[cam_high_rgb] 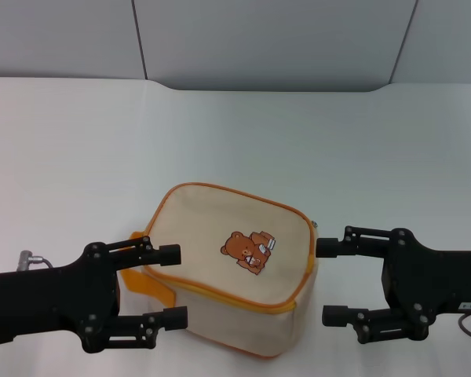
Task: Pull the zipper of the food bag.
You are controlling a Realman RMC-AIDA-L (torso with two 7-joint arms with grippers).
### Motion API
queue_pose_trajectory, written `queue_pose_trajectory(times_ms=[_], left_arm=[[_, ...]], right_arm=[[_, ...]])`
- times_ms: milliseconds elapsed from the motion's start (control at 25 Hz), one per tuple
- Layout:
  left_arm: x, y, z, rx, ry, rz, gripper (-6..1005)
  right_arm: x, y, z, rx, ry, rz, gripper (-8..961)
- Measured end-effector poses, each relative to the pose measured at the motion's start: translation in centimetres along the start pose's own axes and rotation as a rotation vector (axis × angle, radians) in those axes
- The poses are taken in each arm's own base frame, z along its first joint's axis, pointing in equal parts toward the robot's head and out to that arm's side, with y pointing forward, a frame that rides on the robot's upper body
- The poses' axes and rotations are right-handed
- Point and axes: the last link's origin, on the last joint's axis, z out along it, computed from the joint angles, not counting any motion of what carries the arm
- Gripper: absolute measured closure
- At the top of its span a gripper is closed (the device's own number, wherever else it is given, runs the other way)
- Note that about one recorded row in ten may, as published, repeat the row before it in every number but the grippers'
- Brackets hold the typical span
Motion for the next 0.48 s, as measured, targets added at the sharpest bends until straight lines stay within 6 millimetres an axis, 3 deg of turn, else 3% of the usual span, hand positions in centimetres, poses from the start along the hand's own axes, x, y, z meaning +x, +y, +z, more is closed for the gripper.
queue_pose_trajectory(times_ms=[480], left_arm=[[0.00, -0.01, 0.04, -0.003, -0.003, -0.001, 198]], right_arm=[[0.01, 0.04, -0.02, 0.000, -0.001, 0.001, 161]])
